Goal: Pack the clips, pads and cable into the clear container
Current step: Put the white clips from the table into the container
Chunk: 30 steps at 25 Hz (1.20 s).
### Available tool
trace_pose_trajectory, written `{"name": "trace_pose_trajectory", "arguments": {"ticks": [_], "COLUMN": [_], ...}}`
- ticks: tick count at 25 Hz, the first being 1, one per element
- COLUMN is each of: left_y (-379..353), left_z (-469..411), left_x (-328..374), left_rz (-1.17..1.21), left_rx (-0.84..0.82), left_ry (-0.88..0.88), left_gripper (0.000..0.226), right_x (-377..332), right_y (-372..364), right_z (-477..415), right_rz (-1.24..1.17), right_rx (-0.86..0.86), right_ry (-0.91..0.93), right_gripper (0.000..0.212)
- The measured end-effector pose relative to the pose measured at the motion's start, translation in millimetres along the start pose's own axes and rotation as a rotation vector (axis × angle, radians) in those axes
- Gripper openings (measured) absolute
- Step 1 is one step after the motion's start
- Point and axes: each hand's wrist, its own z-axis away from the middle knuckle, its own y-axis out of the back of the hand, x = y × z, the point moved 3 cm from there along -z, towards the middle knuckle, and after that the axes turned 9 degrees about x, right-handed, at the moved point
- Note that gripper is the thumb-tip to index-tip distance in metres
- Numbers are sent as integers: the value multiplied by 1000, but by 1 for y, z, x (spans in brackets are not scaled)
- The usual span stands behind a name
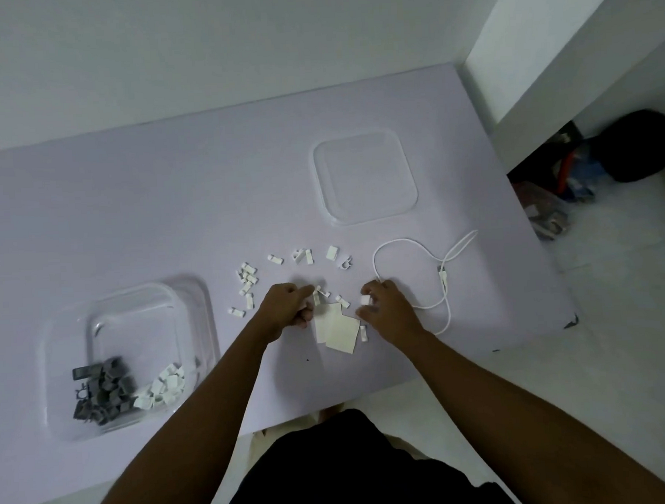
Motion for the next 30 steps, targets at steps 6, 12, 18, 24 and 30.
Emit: {"name": "trace_pose_trajectory", "arguments": {"ticks": [6,12,18,24,30], "left_y": [5,9,3,-4,-1], "left_z": [-16,-31,-47,-61,-62], "left_x": [1,18,36,37,46], "left_rz": [-142,-583,-774,-830,-650], "left_rx": [91,386,358,304,355], "left_ry": [-9,-271,-484,-505,-445], "left_gripper": [18,31,40,24,18], "right_x": [-4,-17,-41,-50,-42], "right_y": [-4,-6,-11,-21,-23], "right_z": [-16,-37,-60,-70,-71], "right_rz": [41,-52,52,238,106], "right_rx": [68,97,42,15,90], "right_ry": [89,32,104,197,172], "right_gripper": [14,15,31,27,20]}}
